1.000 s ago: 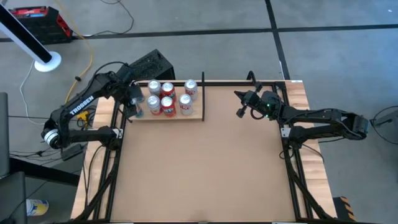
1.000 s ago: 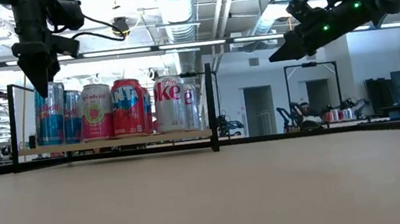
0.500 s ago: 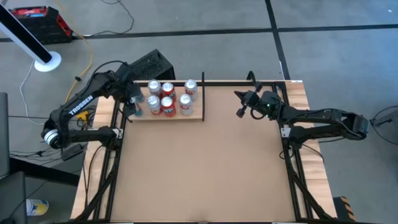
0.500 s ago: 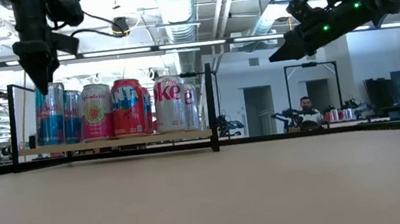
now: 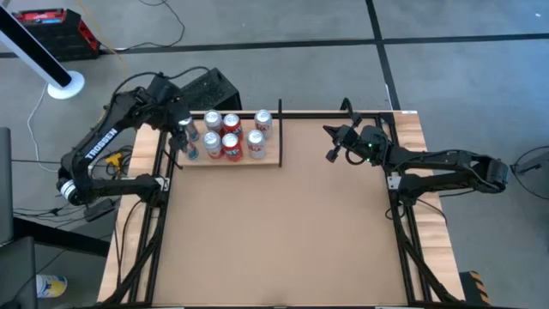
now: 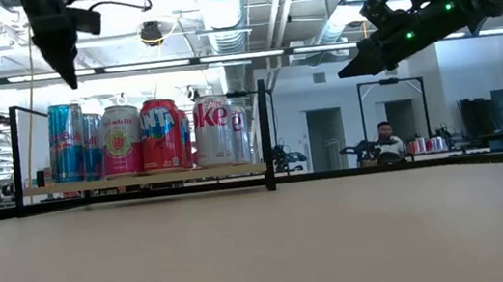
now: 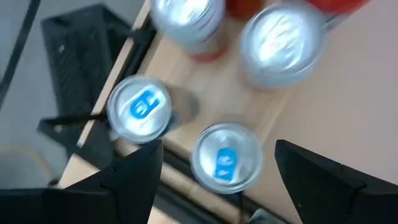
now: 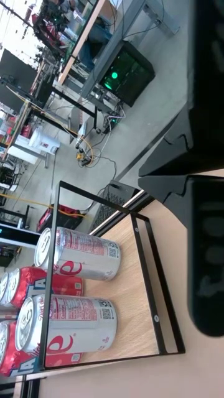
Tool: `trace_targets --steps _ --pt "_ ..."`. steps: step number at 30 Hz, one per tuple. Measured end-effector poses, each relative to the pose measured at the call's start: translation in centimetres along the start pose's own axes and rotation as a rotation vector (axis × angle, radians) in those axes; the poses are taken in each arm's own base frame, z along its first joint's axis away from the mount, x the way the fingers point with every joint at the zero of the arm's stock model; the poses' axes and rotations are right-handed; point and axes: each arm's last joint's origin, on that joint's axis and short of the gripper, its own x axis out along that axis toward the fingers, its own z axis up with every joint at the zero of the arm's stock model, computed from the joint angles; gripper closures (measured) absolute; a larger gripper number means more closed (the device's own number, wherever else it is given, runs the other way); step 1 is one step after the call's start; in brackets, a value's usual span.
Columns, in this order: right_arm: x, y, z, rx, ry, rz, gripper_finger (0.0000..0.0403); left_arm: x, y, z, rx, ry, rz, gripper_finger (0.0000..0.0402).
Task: Place canned beverage on shelf
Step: Put the blue soda can on the shelf aligned with the other blue soda can
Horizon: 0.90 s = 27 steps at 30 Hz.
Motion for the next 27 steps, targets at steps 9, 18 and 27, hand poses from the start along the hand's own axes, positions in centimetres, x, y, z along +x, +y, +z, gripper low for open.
trace_targets --steps 9,18,27 --pt "0.0 0.0 0.0 0.0 0.0 0.0 0.0382 -0.8 -2.6 1.2 -0.021 -0.096 -0.212 0.0106" --pt "0.0 0.0 0.0 0.0 0.0 0.0 0.0382 0.2 -5.4 0.7 -0.02 0.025 -0.204 0.0156" --pt "0.0 0.0 0.0 0.0 0.0 0.0 0.0382 2.2 -6.1 -0.5 0.11 0.145 -0.09 0.0334"
